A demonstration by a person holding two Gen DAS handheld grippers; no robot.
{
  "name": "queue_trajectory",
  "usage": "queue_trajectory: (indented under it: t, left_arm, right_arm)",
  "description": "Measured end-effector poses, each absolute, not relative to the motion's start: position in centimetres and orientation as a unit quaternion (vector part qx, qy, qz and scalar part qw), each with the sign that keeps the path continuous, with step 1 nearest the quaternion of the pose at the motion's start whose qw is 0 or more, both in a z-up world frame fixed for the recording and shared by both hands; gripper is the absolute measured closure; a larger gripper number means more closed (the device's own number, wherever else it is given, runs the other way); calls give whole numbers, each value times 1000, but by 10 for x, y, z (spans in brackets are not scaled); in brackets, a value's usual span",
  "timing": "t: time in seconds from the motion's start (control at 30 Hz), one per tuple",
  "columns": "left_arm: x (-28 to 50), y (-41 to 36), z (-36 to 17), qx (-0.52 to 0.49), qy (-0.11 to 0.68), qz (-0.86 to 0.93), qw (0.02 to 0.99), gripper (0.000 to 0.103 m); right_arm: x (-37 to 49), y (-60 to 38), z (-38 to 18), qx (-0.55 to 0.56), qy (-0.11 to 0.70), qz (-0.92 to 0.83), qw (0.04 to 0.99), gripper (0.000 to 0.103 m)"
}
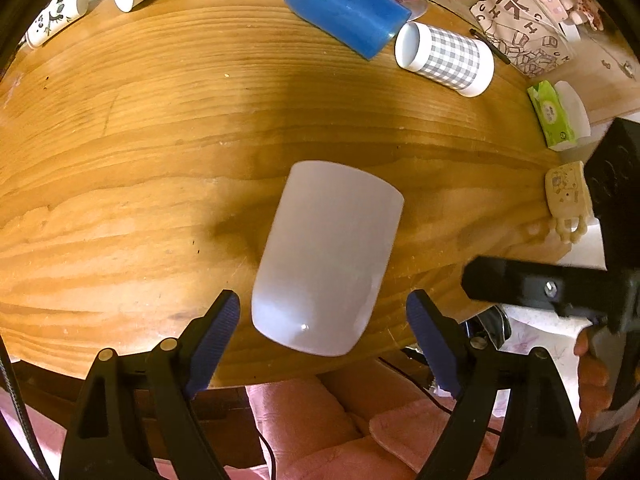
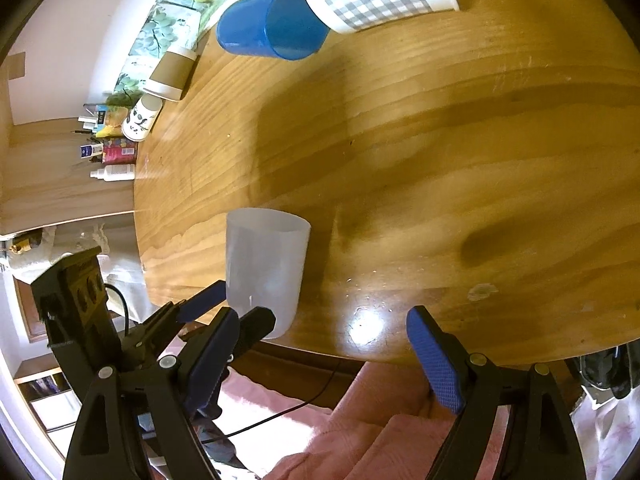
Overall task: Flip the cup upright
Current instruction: 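Lift the white cup with the right gripper and rotate it upright, then grasp the white cup with the left gripper while the right gripper holds it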
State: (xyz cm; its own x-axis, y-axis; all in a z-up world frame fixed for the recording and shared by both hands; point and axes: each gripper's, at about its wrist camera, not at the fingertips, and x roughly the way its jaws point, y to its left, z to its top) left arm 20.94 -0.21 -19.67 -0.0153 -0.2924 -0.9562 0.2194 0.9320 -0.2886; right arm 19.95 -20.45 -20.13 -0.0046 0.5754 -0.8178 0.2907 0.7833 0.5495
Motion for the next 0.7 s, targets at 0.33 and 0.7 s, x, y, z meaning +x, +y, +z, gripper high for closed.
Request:
queue_trajectory:
  t: [0.33,0.7]
  left_arm:
    - [196,9,-186,-30,676,-184,713,15]
    - [177,35,-168,-7,620,-197,759,15]
  right_arm:
    - [205,-197,-204,322,698,119,628,17]
    - [210,-181,-210,341,693,101,628,17]
